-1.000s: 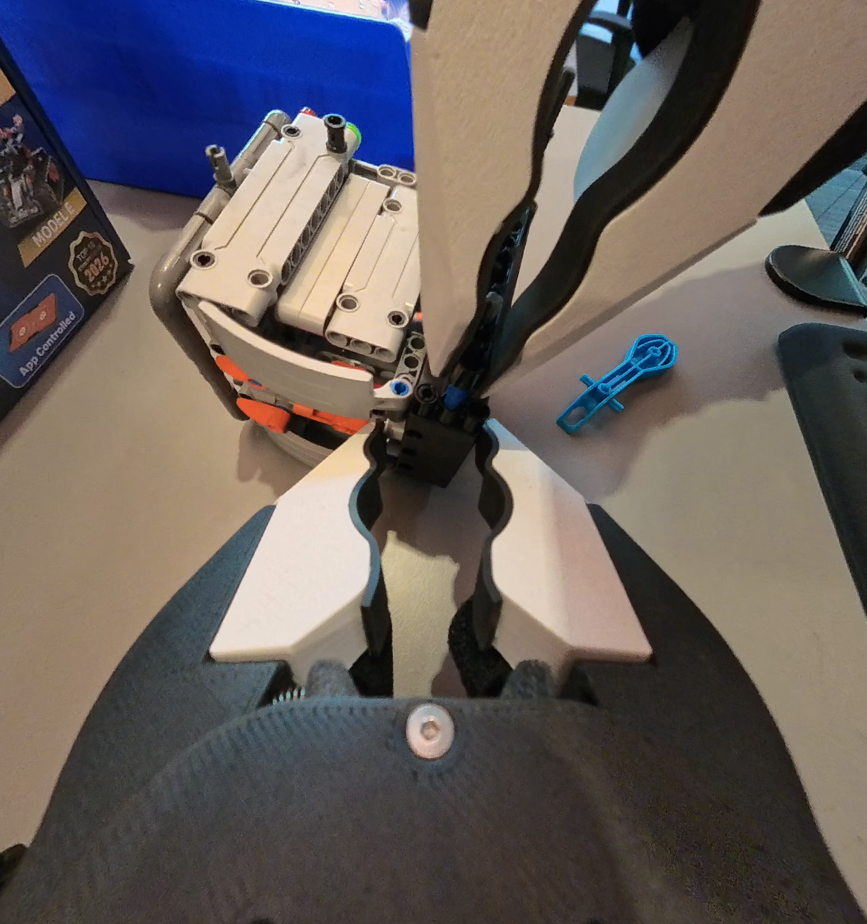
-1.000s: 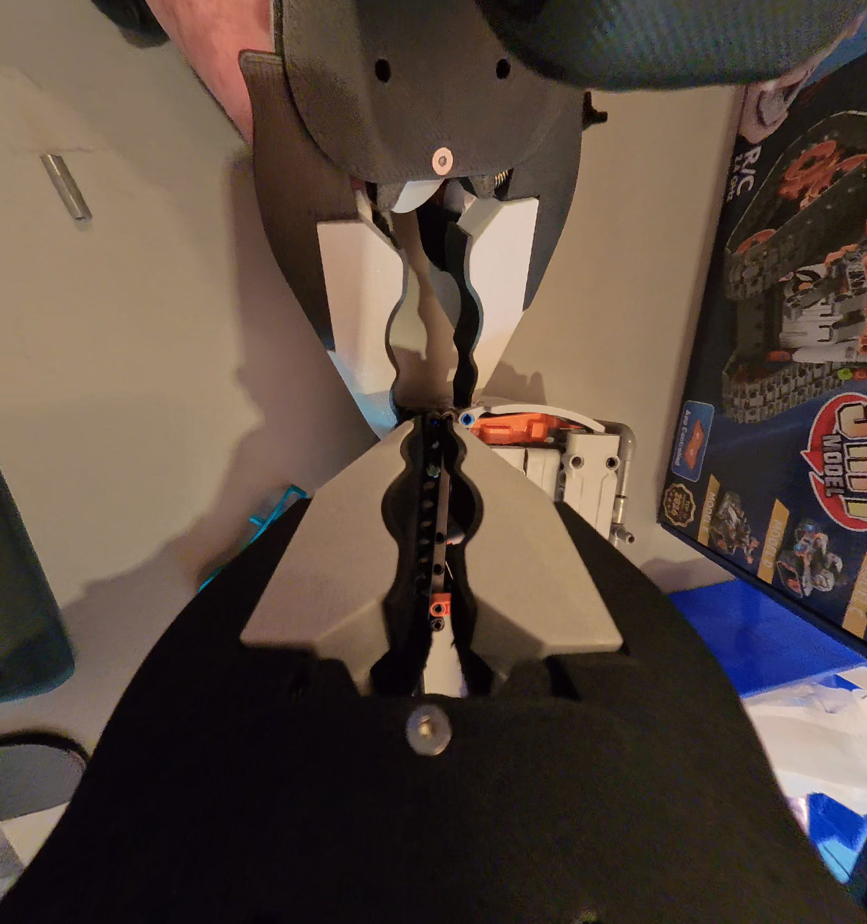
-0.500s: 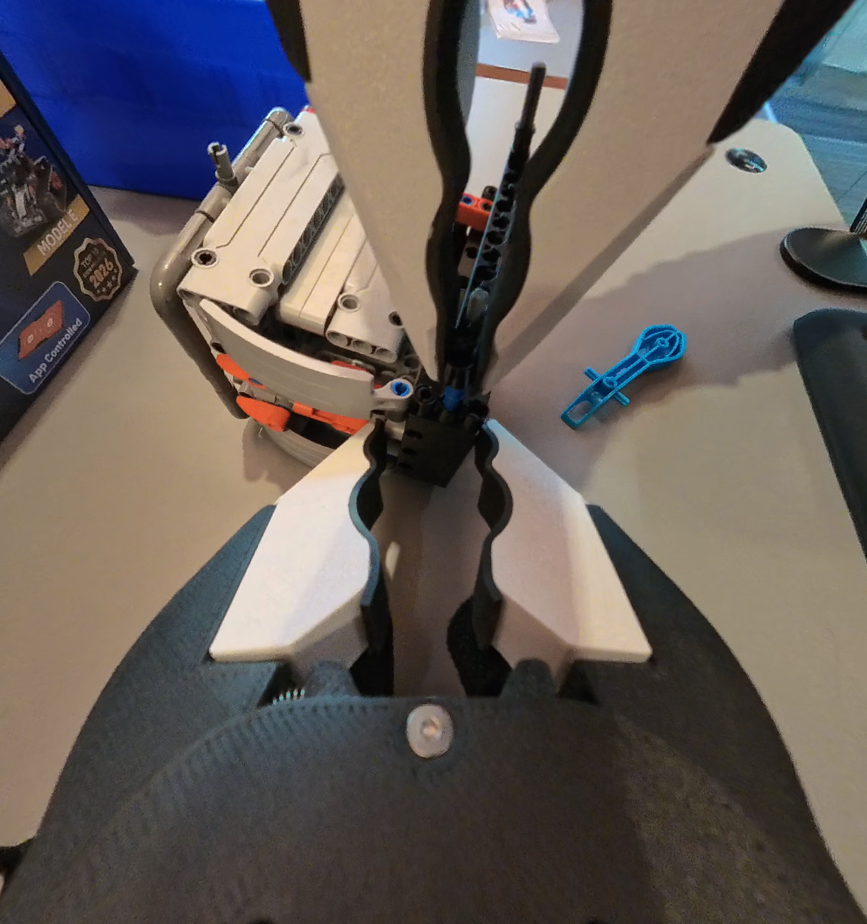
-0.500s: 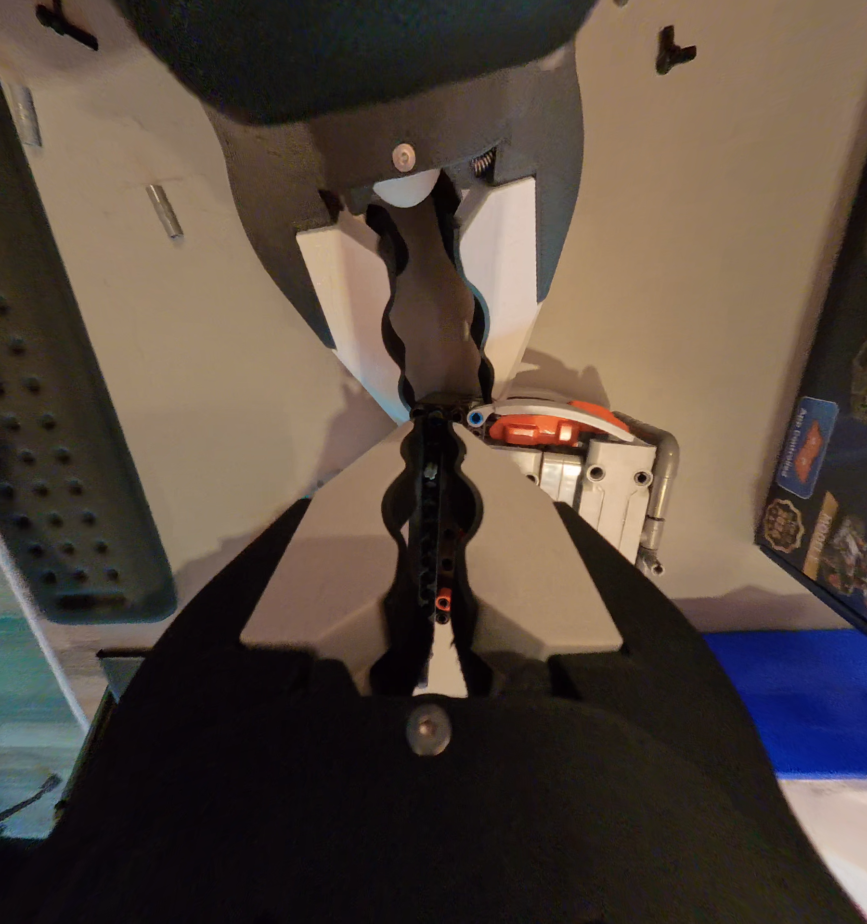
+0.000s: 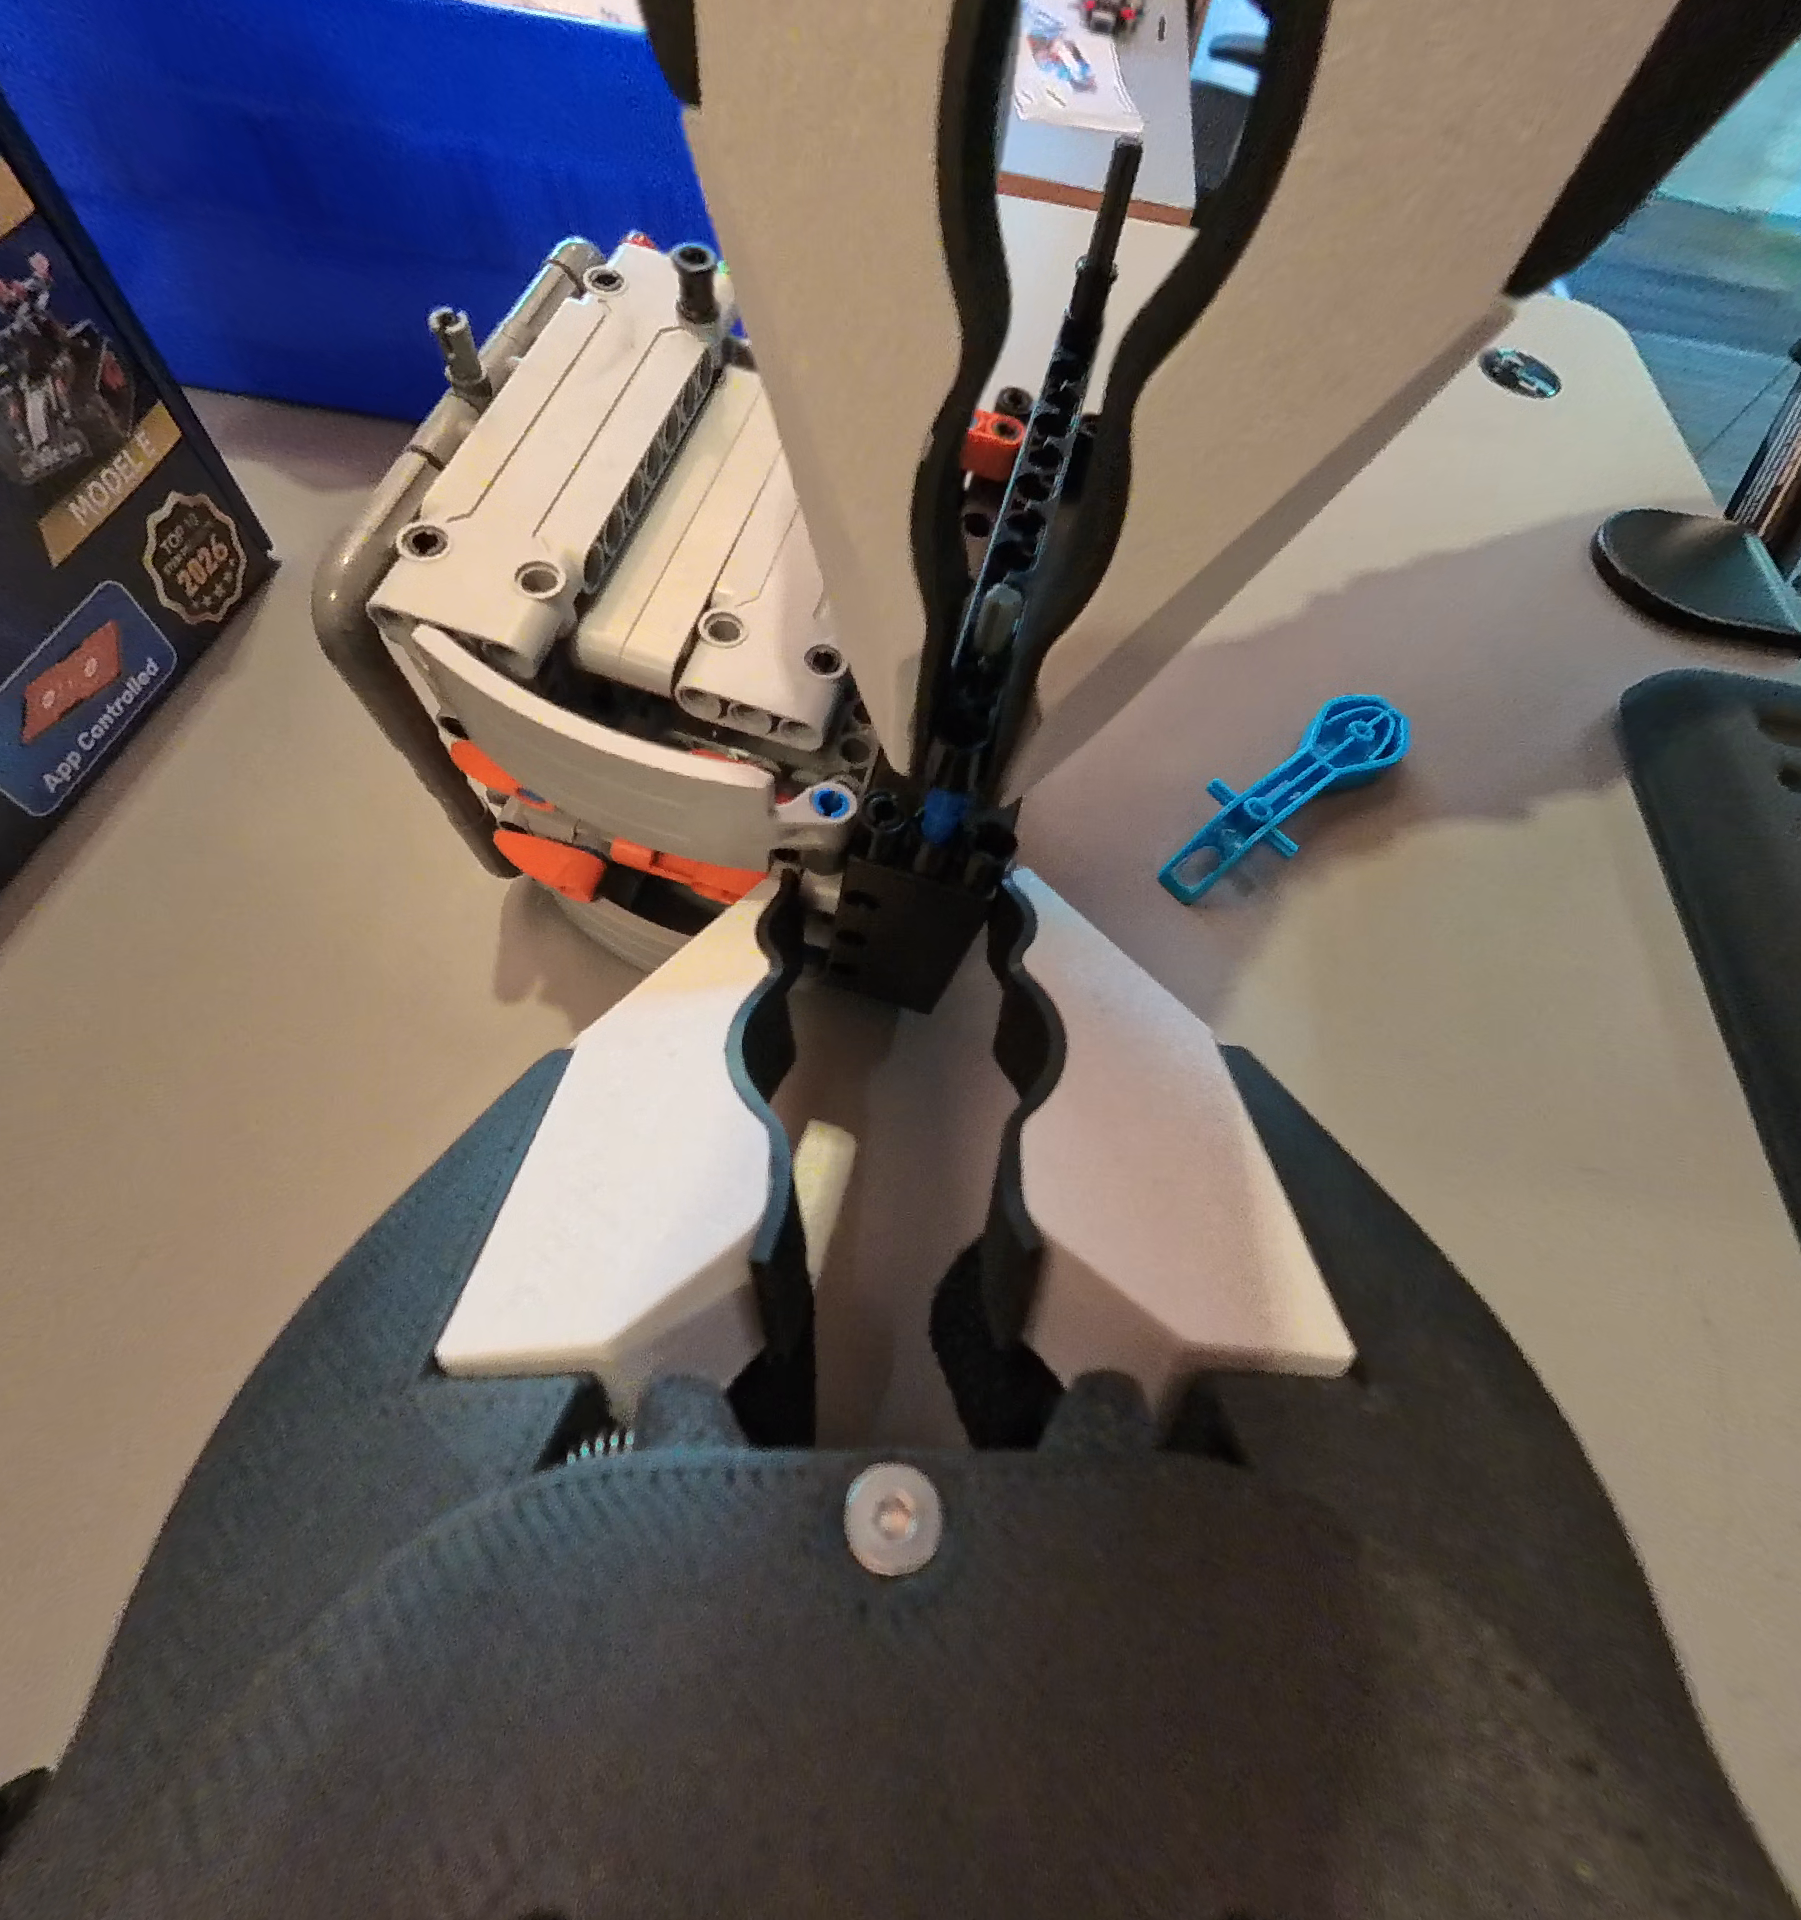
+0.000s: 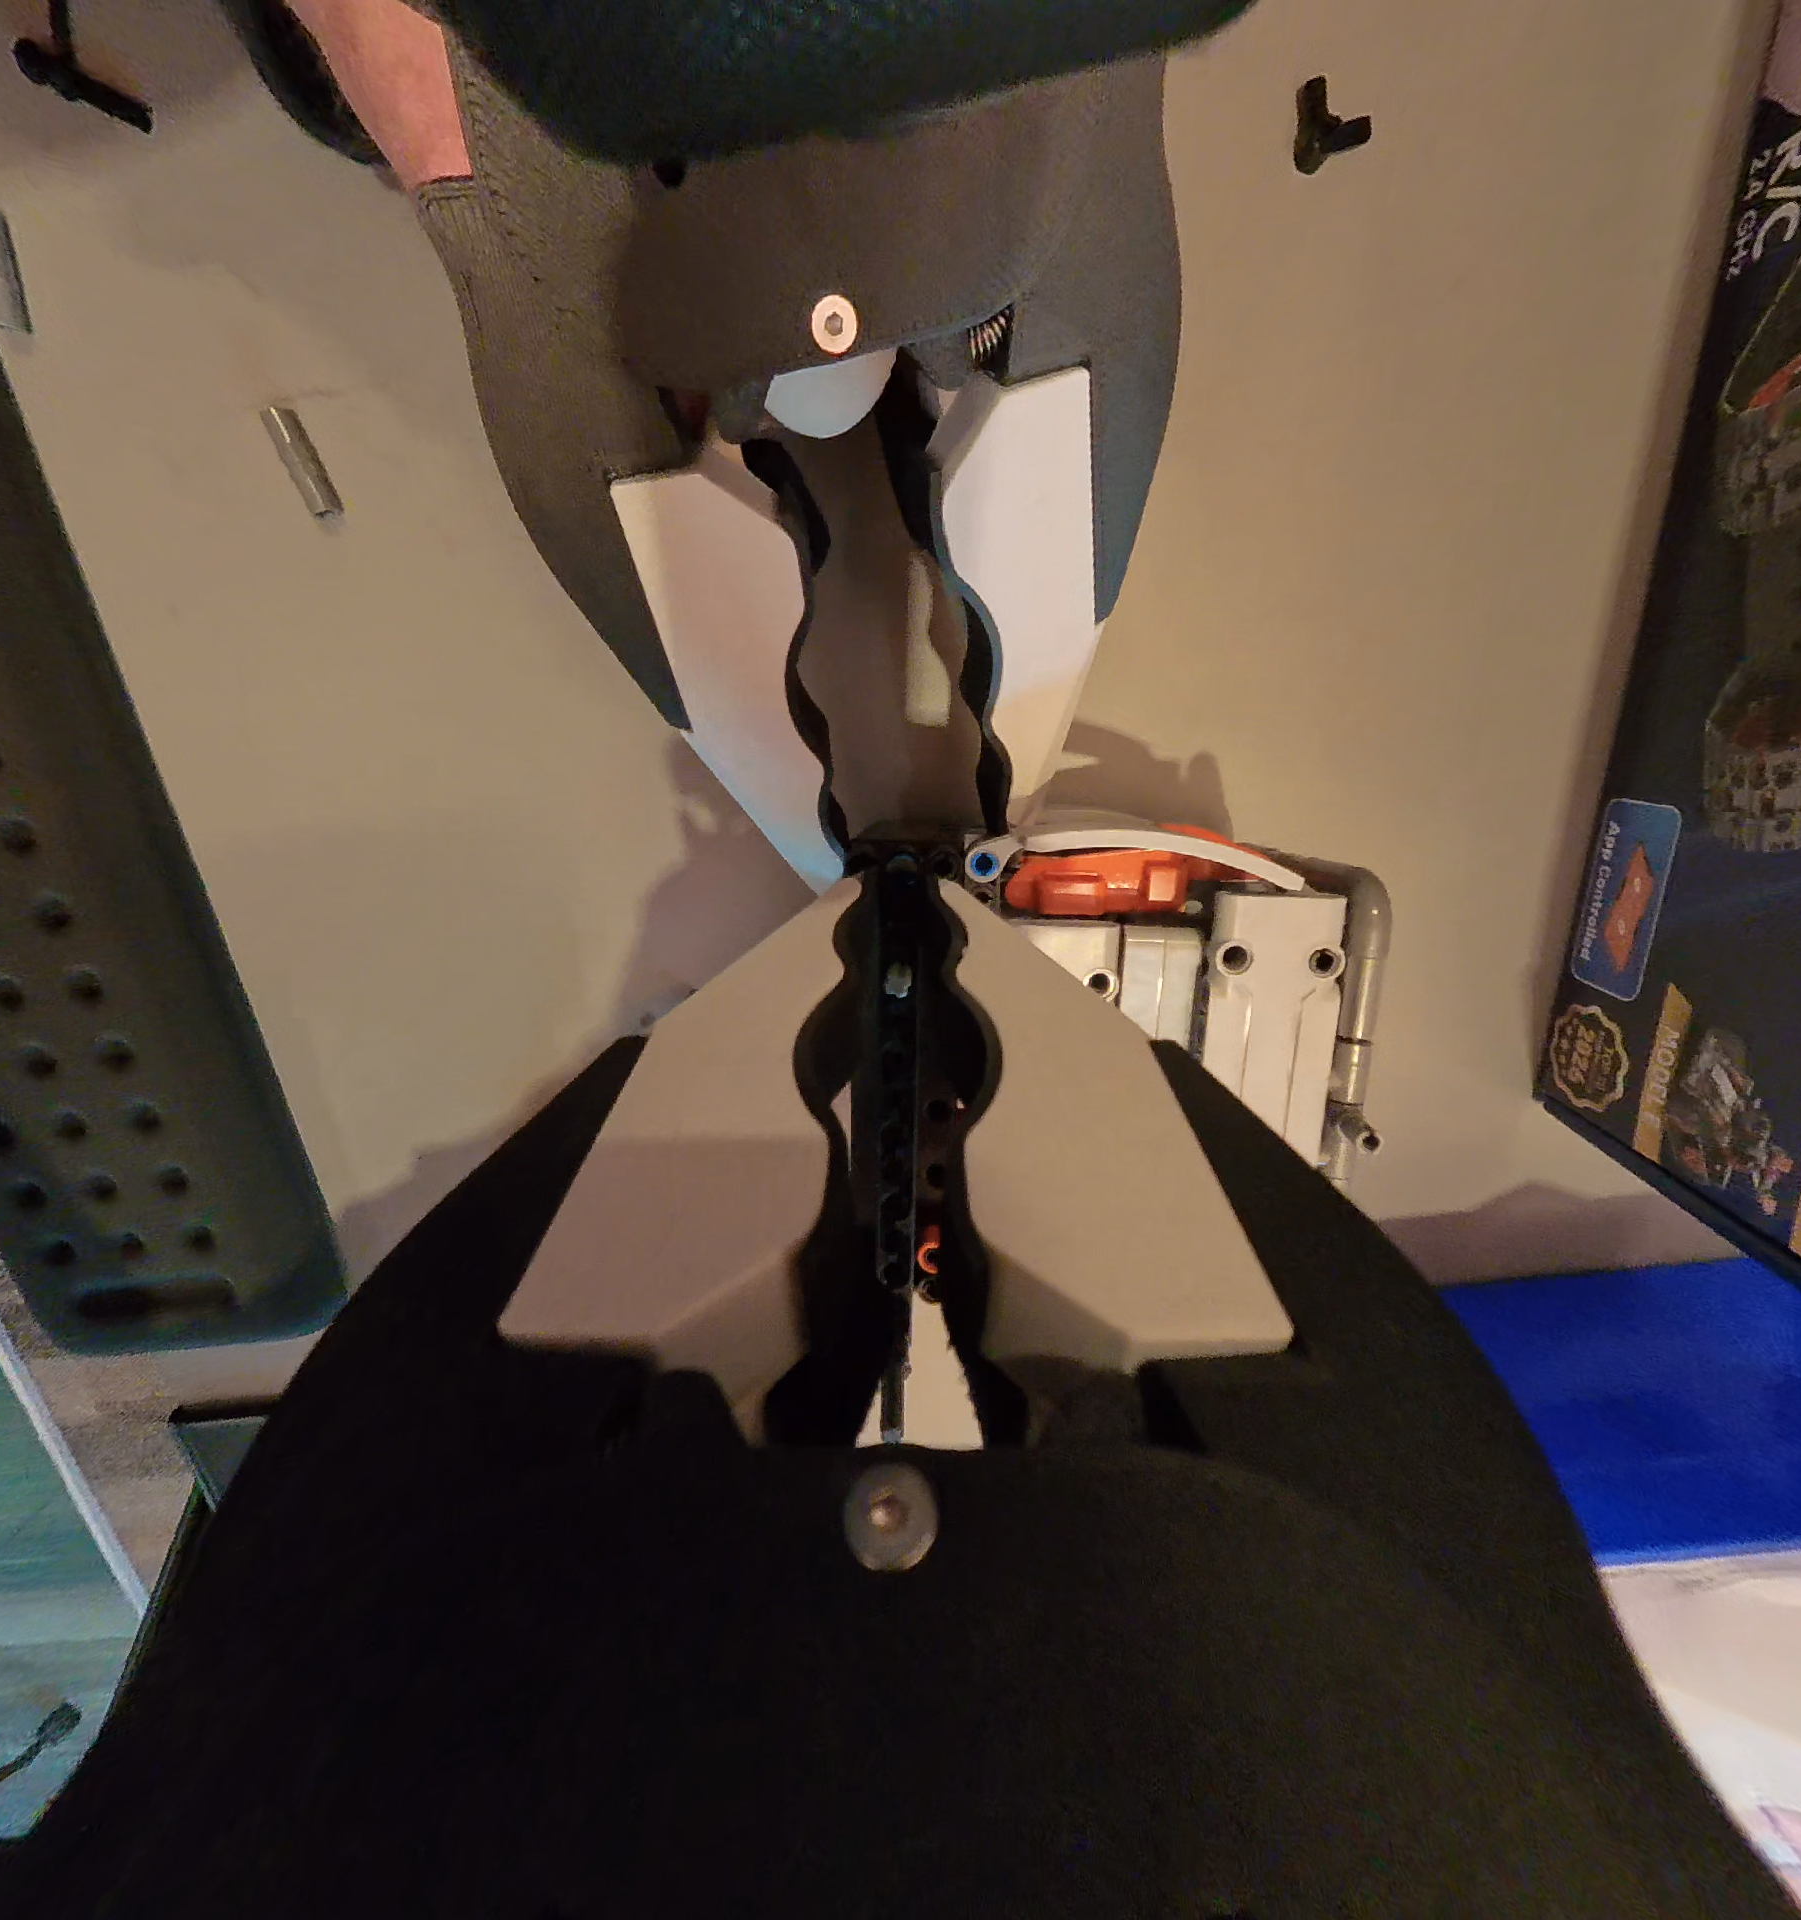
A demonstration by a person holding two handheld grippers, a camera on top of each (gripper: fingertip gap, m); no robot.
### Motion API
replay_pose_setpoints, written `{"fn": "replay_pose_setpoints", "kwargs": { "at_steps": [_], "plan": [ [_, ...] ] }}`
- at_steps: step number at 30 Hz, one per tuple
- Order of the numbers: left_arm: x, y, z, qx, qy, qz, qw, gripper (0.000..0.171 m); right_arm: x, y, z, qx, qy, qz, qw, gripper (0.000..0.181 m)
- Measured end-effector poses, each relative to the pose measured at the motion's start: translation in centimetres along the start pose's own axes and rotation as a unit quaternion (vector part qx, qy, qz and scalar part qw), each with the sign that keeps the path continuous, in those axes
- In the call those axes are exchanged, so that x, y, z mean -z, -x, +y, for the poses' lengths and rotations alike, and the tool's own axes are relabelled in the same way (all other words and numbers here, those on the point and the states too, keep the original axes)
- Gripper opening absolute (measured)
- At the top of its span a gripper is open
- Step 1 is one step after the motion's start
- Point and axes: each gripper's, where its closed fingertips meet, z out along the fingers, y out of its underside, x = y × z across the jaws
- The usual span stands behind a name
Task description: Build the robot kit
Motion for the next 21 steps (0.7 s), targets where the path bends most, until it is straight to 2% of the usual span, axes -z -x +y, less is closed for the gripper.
{"fn": "replay_pose_setpoints", "kwargs": {
  "at_steps": [6, 10, 21],
  "plan": [
    [-0.04, -0.03, 0.03, -0.002, 0.0, -0.001, 1.0, 0.034, -0.01, 0.05, 0.12, 0.001, -0.013, 0.016, 1.0, 0.005],
    [-0.15, -0.11, 0.04, -0.008, 0.004, -0.006, 1.0, 0.034, -0.04, 0.18, 0.29, -0.013, -0.018, -0.002, 1.0, 0.004],
    [-0.31, -0.11, 0.06, -0.006, 0.007, -0.003, 1.0, 0.033, -0.28, 0.35, 0.48, 0.018, 0.028, -0.01, 0.999, 0.004]
  ]
}}
